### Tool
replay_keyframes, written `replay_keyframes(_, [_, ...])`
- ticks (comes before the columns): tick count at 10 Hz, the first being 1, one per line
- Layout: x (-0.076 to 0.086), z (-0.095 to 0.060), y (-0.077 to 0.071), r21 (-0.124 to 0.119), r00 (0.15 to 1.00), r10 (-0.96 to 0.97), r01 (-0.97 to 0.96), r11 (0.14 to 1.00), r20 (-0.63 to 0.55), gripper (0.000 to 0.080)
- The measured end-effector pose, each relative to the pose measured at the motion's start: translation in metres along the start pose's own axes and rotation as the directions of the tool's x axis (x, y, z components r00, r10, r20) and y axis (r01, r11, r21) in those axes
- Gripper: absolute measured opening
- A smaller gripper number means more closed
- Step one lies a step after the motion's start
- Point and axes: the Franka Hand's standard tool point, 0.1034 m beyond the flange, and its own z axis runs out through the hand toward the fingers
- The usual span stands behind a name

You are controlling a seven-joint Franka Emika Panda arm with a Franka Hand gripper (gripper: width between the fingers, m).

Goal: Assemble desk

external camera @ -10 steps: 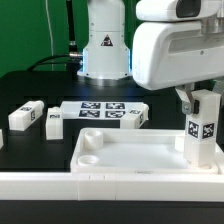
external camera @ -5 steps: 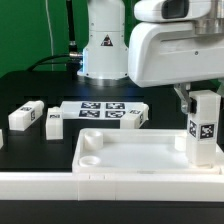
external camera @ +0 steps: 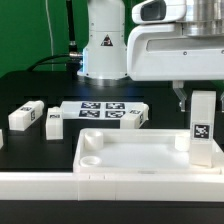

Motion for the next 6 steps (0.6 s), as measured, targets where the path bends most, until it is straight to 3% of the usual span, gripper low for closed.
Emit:
replay_keyframes(3, [-0.0010,0.0007,-0.0008,0.004,0.963,0.268,-0.268,0.963,0.006,0.0290])
replay_keyframes(6, [-0.0026,0.0013,-0.0033,0.003,0.866,0.500,-0.500,0.866,0.007,0.0290])
